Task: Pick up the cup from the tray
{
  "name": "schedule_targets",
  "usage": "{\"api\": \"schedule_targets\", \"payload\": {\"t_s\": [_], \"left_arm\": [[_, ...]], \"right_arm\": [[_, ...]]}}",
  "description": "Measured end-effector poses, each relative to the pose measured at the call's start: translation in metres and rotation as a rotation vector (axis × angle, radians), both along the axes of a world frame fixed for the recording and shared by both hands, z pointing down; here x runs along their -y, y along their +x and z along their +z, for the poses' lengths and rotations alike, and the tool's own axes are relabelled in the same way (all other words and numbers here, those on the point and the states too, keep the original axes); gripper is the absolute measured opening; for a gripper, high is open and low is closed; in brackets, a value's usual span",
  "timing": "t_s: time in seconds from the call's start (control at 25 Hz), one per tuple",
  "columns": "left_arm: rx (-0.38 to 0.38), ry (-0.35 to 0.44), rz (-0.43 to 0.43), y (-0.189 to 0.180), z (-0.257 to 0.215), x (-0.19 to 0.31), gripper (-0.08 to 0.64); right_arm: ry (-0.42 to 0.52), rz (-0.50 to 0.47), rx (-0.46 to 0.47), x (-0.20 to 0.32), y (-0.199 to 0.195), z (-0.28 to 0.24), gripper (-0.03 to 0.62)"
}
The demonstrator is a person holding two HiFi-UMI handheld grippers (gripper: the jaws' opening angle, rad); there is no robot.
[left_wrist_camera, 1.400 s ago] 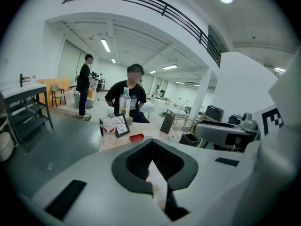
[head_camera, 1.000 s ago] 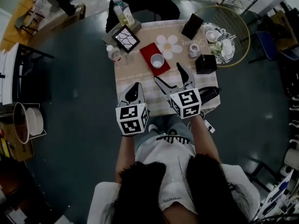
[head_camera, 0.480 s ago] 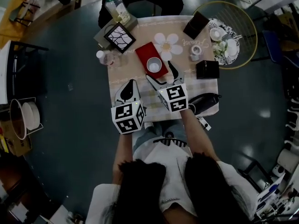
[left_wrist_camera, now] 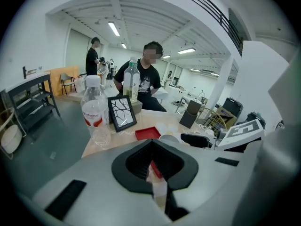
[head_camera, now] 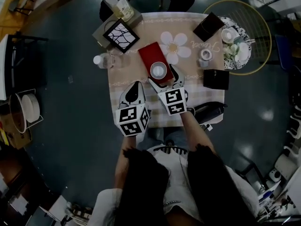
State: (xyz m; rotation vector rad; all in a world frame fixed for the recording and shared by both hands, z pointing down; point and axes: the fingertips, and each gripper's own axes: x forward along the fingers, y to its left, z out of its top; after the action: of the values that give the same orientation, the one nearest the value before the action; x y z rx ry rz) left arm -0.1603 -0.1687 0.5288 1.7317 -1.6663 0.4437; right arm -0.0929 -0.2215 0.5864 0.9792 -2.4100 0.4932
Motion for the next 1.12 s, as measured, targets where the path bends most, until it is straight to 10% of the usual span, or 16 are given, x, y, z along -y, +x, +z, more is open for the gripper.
{"api": "schedule_targets", "payload": {"t_s": [1.12], "left_arm": [[-0.024, -0.056, -0.012, -0.002, 0.033, 0.026, 0.005]], "right_arm": [[-0.03, -0.019, -0.001, 0.018, -0.011, 0.023, 0.359]]}}
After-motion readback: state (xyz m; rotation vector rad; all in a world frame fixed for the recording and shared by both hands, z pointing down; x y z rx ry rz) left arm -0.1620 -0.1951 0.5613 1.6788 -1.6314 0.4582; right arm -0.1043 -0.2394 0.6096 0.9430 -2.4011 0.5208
